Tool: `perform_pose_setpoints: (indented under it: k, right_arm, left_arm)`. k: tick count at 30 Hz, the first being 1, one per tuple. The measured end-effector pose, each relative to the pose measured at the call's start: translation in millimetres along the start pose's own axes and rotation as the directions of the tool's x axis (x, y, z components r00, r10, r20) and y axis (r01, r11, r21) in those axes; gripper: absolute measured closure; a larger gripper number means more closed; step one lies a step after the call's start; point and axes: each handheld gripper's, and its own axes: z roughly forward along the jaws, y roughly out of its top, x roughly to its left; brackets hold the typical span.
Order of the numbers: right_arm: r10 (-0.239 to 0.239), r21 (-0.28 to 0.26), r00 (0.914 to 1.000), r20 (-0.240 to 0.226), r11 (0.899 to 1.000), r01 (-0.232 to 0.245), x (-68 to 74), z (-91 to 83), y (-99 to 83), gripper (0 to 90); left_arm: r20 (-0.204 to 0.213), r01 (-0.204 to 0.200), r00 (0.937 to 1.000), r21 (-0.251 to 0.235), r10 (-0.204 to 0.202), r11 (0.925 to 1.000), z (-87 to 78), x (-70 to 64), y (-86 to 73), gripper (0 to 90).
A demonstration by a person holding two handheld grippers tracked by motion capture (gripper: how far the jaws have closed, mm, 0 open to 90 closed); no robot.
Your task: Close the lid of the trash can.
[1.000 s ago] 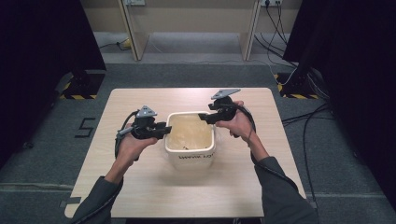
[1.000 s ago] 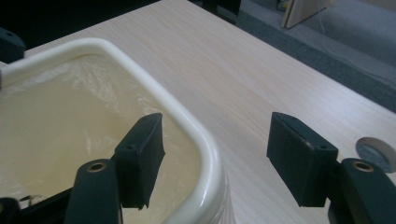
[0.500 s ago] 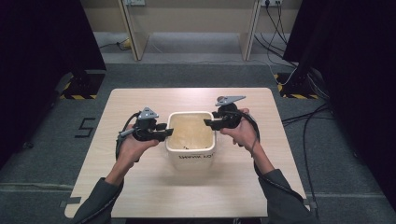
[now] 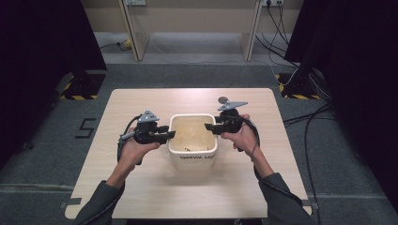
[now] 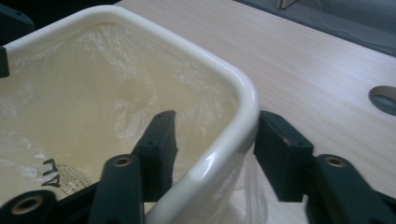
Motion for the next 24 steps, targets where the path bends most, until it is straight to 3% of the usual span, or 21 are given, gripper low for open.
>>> perform_pose_setpoints:
  k: [3,8,12,14,18,20,24]
  right_arm:
    - [0.019,-0.046,0.9998,-0.003,0.999,-0.019,1.1,-4.2,0.2,41.7]
    - [0.025,-0.117,0.9997,-0.007,0.993,-0.026,3.5,-19.9,2.3,39.3]
    - [0.009,-0.118,0.9998,-0.015,0.993,-0.011,6.5,-27.7,-8.7,40.2]
    - [-0.007,-0.112,0.9999,-0.008,0.994,0.006,7.3,-28.0,-17.1,41.2]
    - [0.051,-0.167,0.9967,-0.062,0.984,-0.061,3.9,-25.0,-26.8,42.8]
    - [0.058,-0.18,0.9956,-0.074,0.981,-0.071,3.7,-23.5,-28.8,42.7]
    - [0.042,-0.179,0.9987,-0.03,0.983,-0.046,5.0,-26.7,-25.7,35.6]
  left_arm:
    - [0.004,0.033,0.9995,-0.024,-0.033,0.9992,-2.2,1.8,0.3,54.3]
    - [-0.001,0.036,0.9994,-0.047,-0.036,0.9983,-9.0,2.6,0.4,49.0]
    - [-0.019,0.045,0.9988,-0.05,-0.046,0.9978,-11.0,6.0,-5.2,47.2]
    - [0.005,0.074,0.9973,-0.064,-0.074,0.9952,-9.6,9.0,-9.8,46.6]
    - [0.025,0.08,0.9966,-0.089,-0.078,0.9928,-9.2,8.7,-13.7,51.6]
    - [0.022,0.076,0.997,-0.084,-0.074,0.9935,-9.5,8.3,-12.9,52.2]
    - [0.002,0.09,0.9959,-0.085,-0.09,0.9924,-12.2,6.3,-13.1,45.7]
